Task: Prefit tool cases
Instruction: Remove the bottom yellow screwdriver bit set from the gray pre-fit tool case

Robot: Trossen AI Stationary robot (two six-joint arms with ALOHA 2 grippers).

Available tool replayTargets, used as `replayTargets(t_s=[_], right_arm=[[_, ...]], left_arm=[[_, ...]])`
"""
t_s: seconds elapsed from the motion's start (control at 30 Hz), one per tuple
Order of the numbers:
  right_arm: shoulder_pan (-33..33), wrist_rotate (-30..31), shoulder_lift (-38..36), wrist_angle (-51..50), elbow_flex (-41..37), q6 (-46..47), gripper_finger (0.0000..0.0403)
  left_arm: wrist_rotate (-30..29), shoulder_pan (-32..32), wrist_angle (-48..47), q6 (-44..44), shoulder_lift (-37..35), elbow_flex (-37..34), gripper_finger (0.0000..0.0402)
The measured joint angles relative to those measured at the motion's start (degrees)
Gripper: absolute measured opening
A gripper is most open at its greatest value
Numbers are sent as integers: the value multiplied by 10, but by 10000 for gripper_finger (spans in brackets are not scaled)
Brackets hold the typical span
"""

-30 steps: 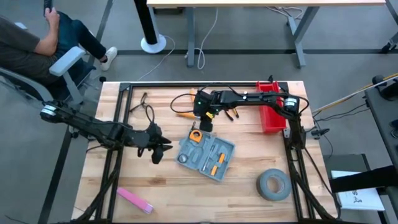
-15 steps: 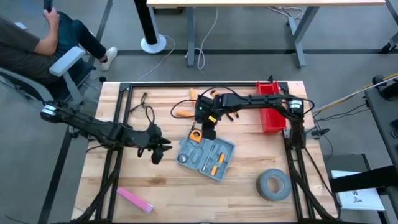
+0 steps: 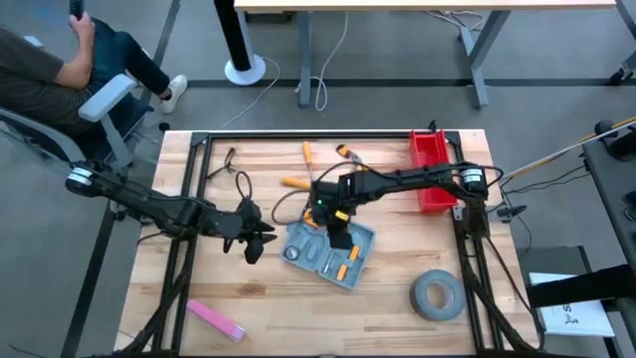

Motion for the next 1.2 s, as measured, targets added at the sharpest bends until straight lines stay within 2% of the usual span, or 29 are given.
replayTargets(t_s=[0.27,0.33,0.6,0.8,1.0,1.2], right_arm=[[62,2,-3,-34,-1,-19,100],[79,19,-3,-33,-1,-20,103],[142,67,-3,-22,-2,-35,119],[176,163,-3,-12,-6,-60,149],[190,169,22,-7,-8,-67,187],[206,169,39,-12,-8,-93,208]], left_arm=[[63,0,23,-4,42,0,137],[74,0,41,-2,56,0,137],[75,0,96,11,84,0,137],[76,0,118,-4,91,0,137],[89,0,117,-14,89,7,137],[89,0,116,-15,89,9,137]])
